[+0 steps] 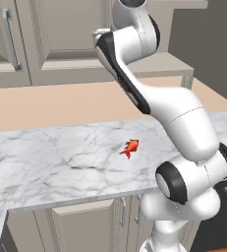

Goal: Retrieve the tupperware from the cabinet, then place the raw meat into the tupperware to avoid contamination.

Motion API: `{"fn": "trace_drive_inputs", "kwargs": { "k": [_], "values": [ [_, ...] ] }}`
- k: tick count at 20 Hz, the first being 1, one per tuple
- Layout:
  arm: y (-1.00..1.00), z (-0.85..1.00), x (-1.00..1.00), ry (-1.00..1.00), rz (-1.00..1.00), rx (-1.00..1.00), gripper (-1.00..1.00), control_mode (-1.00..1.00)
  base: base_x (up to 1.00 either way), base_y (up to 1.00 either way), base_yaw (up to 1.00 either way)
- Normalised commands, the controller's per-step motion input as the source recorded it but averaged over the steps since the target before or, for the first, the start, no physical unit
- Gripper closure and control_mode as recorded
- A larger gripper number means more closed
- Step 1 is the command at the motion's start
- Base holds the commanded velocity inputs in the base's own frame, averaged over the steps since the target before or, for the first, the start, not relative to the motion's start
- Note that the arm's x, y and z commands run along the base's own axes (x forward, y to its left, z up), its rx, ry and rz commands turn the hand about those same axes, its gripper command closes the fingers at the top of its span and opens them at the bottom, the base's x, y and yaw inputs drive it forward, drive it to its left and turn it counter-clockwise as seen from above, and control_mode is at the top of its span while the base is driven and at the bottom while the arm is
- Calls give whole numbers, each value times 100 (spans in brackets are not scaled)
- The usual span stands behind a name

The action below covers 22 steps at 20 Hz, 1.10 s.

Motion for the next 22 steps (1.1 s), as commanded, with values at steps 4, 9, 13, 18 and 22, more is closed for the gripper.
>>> {"fn": "trace_drive_inputs", "kwargs": {
  "k": [4,9,13,18,22],
  "values": [
    [-6,-24,39,-5,0,0,-100,-100,0,0,0],
    [-2,-26,41,-5,-2,0,-100,-100,0,0,0],
    [0,-26,35,-4,-1,0,-100,-100,0,0,0],
    [-8,-25,36,0,-4,0,-100,-100,0,0,0],
    [-8,-19,21,-3,-1,0,-100,-100,0,0,0]
  ]
}}
